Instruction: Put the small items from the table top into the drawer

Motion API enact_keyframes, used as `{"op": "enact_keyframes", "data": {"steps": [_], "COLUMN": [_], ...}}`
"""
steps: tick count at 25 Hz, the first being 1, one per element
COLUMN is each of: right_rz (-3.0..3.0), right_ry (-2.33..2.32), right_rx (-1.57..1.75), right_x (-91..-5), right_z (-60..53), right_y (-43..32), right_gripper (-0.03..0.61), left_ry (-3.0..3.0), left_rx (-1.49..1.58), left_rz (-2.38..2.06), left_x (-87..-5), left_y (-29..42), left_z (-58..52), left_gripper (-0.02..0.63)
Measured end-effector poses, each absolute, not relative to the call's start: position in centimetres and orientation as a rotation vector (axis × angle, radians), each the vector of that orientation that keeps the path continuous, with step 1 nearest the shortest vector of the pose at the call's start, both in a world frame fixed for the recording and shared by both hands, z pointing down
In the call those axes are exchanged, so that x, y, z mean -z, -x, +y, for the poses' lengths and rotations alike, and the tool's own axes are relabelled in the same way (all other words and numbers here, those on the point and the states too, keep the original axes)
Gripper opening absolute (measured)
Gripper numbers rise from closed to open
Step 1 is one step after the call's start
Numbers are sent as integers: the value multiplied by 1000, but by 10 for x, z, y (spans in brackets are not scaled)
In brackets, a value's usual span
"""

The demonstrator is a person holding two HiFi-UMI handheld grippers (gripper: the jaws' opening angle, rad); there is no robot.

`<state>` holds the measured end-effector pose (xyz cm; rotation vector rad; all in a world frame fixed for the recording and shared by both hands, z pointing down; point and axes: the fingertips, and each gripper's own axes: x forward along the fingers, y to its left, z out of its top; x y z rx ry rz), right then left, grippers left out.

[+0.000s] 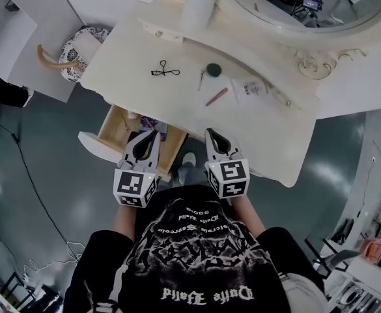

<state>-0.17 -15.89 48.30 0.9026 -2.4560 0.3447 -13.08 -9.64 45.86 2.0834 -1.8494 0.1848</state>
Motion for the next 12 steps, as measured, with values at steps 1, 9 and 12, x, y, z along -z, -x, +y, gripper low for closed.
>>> {"op": "enact_keyframes", "data": {"steps": [1,9,12], "right_rz": [-2447,-2445,-2456], "right_ry": [-912,-955,-955], "right_rx": [-340,-363,-322], "right_x": [-484,-485,-481], "right_z": [-160,-163,-163], "right_y": [-1,-12,-12], "right_gripper": [11,9,9], "left_ry": [-2087,-2088,-2092], "left_rx": [-185,-197,-203], "left_rz": [-1849,-1836,-1824], "left_x": [-458,-461,-462], "left_y": [129,121,117], "left_z": [-97,-94,-93], "left_gripper": [18,18,18]}}
